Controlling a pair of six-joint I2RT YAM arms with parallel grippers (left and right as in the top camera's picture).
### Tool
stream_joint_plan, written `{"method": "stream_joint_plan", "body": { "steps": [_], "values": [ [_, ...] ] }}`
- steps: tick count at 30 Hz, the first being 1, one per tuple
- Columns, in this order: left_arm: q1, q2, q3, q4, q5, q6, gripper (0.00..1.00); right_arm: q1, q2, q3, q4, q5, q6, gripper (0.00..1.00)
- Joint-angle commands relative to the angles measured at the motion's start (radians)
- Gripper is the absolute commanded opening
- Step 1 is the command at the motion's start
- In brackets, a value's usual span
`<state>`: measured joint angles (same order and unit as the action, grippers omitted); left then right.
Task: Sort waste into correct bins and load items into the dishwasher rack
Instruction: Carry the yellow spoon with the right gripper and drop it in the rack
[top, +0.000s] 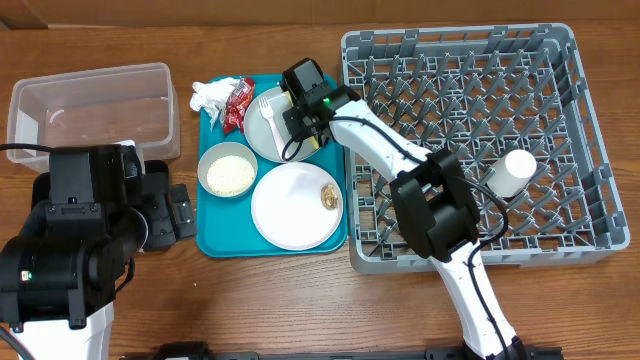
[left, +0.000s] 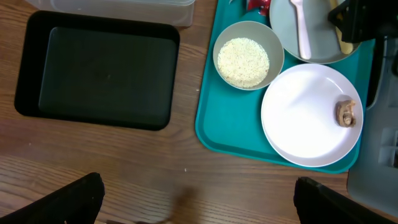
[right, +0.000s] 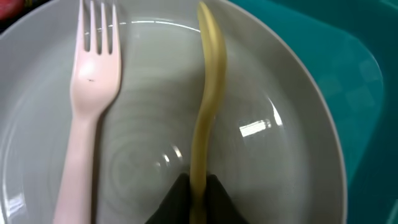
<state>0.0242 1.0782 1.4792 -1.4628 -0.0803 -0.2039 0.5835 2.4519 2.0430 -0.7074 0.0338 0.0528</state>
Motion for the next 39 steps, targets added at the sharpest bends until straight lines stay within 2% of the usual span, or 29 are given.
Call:
{"method": "stream_joint_plan", "body": {
  "steps": [1, 6, 9, 17, 25, 26, 27, 28, 29, 35, 36, 37, 39],
  "values": [
    [0.002, 0.002, 0.016, 0.0, -0.013, -0.006, 1.0, 0.006, -0.141, 0.048, -0.014, 0.009, 0.003, 0.06],
    [0.002, 0.002, 0.016, 0.0, -0.013, -0.006, 1.0, 0.001, -0.348, 0.048, -0.124, 0.034, 0.06, 0.06],
    [0.002, 0.002, 0.016, 0.0, -0.013, -0.006, 1.0, -0.031, -0.411, 0.048, -0.191, 0.043, 0.099, 0.08],
    [0.002, 0.002, 0.016, 0.0, -0.013, -0.006, 1.0, -0.119, -0.362, 0.025, -0.419, 0.01, 0.158, 0.08],
    [0.002, 0.002, 0.016, 0.001, -0.013, -0.006, 1.0, -0.145, -0.348, -0.095, -0.394, 0.009, 0.161, 0.08],
    [0.002, 0.002, 0.016, 0.0, -0.013, -0.006, 1.0, -0.145, -0.348, -0.112, -0.394, 0.008, 0.161, 0.09],
    [0.002, 0.002, 0.016, 0.0, -0.013, -0.006, 1.0, -0.145, -0.348, -0.119, -0.394, 0.009, 0.161, 0.22],
    [0.002, 0.002, 0.016, 0.0, -0.012, -0.006, 1.0, -0.145, -0.348, -0.121, -0.394, 0.017, 0.158, 0.4],
    [0.002, 0.002, 0.016, 0.0, -0.013, -0.006, 1.0, -0.145, -0.348, -0.119, -0.394, 0.035, 0.157, 0.49],
    [0.002, 0.002, 0.016, 0.0, -0.013, -0.006, 1.0, -0.111, -0.402, -0.006, -0.392, 0.022, 0.107, 0.52],
    [0.002, 0.002, 0.016, 0.0, -0.013, -0.006, 1.0, -0.098, -0.407, 0.009, -0.38, -0.013, 0.094, 0.51],
    [0.002, 0.002, 0.016, 0.0, -0.013, -0.006, 1.0, -0.077, -0.408, 0.019, -0.352, -0.064, 0.092, 0.45],
    [0.002, 0.002, 0.016, 0.0, -0.013, -0.006, 1.0, -0.042, -0.402, 0.017, -0.302, -0.105, 0.092, 0.41]
  ]
}}
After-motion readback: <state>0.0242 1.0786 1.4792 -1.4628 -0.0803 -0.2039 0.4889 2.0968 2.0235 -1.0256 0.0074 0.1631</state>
